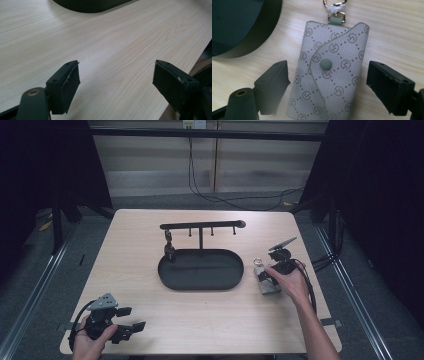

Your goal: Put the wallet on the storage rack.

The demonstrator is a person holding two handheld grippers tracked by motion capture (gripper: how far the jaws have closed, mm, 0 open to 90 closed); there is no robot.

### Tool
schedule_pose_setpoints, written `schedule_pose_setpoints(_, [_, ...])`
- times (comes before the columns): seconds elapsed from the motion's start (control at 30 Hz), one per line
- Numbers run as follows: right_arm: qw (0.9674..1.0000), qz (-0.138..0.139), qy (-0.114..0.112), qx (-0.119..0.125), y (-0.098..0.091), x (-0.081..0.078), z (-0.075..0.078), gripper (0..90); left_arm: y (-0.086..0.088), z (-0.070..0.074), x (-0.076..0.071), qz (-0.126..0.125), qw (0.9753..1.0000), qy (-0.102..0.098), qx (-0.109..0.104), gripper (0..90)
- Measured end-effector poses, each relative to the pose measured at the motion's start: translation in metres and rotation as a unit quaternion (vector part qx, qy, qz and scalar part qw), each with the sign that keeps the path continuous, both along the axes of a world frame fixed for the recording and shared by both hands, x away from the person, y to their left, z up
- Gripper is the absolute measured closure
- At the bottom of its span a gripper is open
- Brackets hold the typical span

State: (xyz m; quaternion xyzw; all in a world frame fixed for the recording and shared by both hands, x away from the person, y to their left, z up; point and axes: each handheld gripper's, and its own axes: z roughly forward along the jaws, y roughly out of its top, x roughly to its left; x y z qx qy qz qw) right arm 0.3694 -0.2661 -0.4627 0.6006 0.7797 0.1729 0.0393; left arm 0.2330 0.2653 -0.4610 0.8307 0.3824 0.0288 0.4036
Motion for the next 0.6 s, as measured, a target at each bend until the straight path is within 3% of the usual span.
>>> schedule_pose_setpoints(0.6, [0.9988,-0.003,0.024,-0.043,0.014,0.008,-0.015,21.7,0.000,-0.002,0.001,0.000,1.0000,0.009,-0.003,21.3])
